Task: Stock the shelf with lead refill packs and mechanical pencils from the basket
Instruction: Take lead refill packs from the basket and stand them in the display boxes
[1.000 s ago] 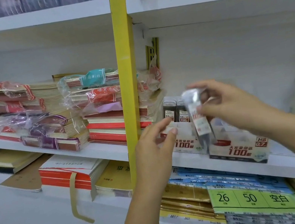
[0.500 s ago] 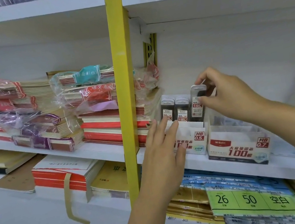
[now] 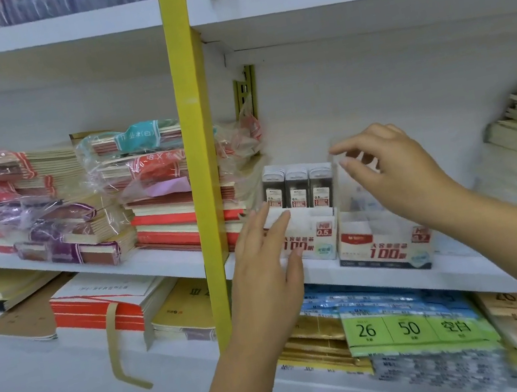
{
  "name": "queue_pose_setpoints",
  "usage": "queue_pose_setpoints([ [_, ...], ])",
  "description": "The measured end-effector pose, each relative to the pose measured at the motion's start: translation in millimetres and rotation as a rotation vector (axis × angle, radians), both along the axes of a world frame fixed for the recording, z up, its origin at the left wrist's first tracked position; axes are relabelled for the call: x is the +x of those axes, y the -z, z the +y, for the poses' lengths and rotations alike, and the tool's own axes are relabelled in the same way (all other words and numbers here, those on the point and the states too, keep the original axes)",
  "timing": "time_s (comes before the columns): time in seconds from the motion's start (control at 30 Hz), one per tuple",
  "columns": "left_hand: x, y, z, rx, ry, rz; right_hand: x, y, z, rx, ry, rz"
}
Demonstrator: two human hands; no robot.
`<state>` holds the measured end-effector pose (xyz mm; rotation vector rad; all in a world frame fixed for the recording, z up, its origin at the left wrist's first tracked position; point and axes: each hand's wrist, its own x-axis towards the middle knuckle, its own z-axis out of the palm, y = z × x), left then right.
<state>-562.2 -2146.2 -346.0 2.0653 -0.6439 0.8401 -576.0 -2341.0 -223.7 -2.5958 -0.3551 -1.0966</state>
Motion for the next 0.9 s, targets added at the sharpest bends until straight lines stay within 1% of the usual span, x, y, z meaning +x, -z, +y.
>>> queue_pose_setpoints([
  [0.07,-17,4,1,-0.076,-0.039,-0.059,-39,17,1,0.13,-0.113,-0.023],
  [0.13,-38,15,1,-0.082,-0.027,-0.072,-78,43,-1,0.343,-0.277,0.07],
  [0.17,-47,25,2,-0.034,0.005,-0.036,-93,59,-4,0.451,-0.333,0.148],
  [0.23,-60,55,3,0.141,0.1,0.099,-114,99,-18,0.582,-0.331,0.356],
  [0.3,-71,97,5,0.359,0.192,0.286,-123,152,-35,0.611,-0.24,0.622],
  [0.37,-82,147,6,0.561,0.254,0.527,-130,218,-49,0.623,-0.128,0.893],
  [0.43,-91,202,3,0.64,0.3,0.772,-133,291,-64,0.64,-0.007,1.067],
  [0.5,-102,247,3,0.606,0.307,0.923,-140,355,-68,0.599,0.101,1.153],
  [0.6,-108,315,-9,0.529,0.242,1.133,-146,439,-69,0.598,0.224,1.29],
  [0.67,-115,347,-14,0.456,0.182,1.263,-156,470,-61,0.634,0.257,1.345],
  [0.73,-119,378,-21,0.447,0.109,1.363,-157,499,-53,0.647,0.261,1.352],
  [0.83,-127,408,-28,0.421,-0.005,1.449,-154,530,-42,0.543,0.263,1.298],
  [0.9,-133,421,-31,0.377,-0.067,1.489,-152,542,-38,0.491,0.319,1.257],
])
